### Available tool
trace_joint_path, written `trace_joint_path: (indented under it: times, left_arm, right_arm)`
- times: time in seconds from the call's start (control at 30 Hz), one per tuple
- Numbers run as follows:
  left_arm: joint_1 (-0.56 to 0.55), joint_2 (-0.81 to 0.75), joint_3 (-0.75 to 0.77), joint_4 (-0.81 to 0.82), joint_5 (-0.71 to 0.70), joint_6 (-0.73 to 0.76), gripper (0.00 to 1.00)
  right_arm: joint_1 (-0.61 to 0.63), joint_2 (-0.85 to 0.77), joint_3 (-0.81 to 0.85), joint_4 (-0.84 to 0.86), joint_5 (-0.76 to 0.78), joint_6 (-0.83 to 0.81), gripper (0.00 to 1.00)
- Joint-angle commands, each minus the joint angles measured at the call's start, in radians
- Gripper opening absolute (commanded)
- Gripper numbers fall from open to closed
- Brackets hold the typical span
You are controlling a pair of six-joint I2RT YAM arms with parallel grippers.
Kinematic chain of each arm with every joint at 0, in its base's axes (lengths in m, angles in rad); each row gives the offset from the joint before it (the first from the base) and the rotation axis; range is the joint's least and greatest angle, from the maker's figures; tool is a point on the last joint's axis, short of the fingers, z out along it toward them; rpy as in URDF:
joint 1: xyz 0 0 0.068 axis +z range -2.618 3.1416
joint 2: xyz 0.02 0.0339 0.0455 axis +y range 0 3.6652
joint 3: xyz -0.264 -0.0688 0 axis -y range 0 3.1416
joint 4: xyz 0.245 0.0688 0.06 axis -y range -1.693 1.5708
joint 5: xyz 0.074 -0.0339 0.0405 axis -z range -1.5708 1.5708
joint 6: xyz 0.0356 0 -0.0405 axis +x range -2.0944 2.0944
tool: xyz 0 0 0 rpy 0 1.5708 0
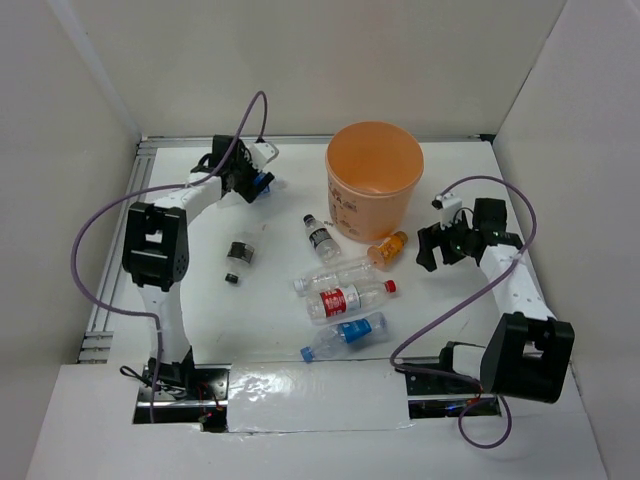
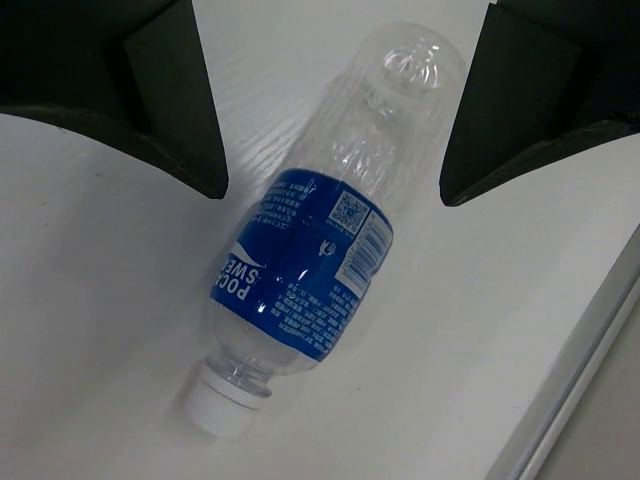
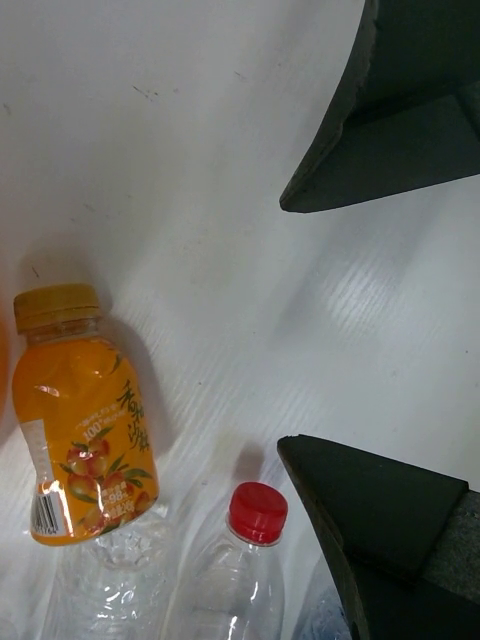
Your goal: Put the plastic bottles in the bin
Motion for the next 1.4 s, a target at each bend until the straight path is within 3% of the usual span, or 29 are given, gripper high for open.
trace_joint_path:
  times: [0.0,0.23,0.37,0.4,0.43,0.5,0.53,0.67,0.9,1.07,1.13,1.23,1.37]
  left_arm:
    - [0.003,0.079,0.059,0.026,-0.02,0.083,1.0]
    - [0.003,0.185,0.107,0.026,-0.007,0.061,0.97]
    - [-0.017,0.164,0.052,0.037,0.003,0.011,0.77]
    - [-0.017,0.147,0.043,0.037,0.003,-0.032,0.57]
    - [-0.017,0.106,0.042,0.048,0.003,-0.063,0.47]
    - [-0.017,0.055,0.078,0.023,0.015,-0.13,0.29]
    - [-0.017,-0.001,0.091,0.014,0.015,-0.155,0.27]
    - [-0.044,-0.173,0.153,-0.011,0.075,-0.279,0.25]
    - [-0.121,-0.42,0.155,0.084,0.318,-0.472,0.28]
    - [-0.188,-0.477,0.093,0.363,0.412,-0.722,0.31]
    - [-0.227,-0.467,0.063,0.585,0.445,-0.86,0.32]
    - [-0.289,-0.37,0.074,0.795,0.445,-0.981,0.32]
    - [-0.366,-0.214,0.168,0.922,0.4,-1.06,0.35]
  right_arm:
    - [-0.016,0.052,0.1,-0.045,0.006,-0.033,0.99]
    - [-0.016,0.101,0.146,-0.076,-0.018,-0.055,0.99]
    - [-0.025,0.112,0.159,-0.076,-0.087,-0.076,0.94]
    - [-0.025,0.103,0.159,-0.076,-0.112,-0.091,0.89]
    - [-0.025,0.094,0.139,-0.076,-0.165,-0.116,0.77]
    - [-0.025,0.046,0.084,-0.076,-0.269,-0.234,0.63]
    - [-0.025,0.028,0.061,-0.088,-0.304,-0.29,0.55]
    - [-0.025,-0.08,-0.06,-0.165,-0.41,-0.641,0.55]
    - [-0.005,-0.103,-0.07,-0.397,-0.491,-1.065,0.72]
    - [0.041,-0.121,-0.079,-0.424,-0.511,-1.106,0.76]
    - [0.061,-0.132,-0.088,-0.424,-0.52,-1.106,0.76]
    - [0.134,-0.155,-0.088,-0.433,-0.542,-1.106,0.76]
    - [0.225,-0.166,-0.07,-0.47,-0.542,-1.106,0.81]
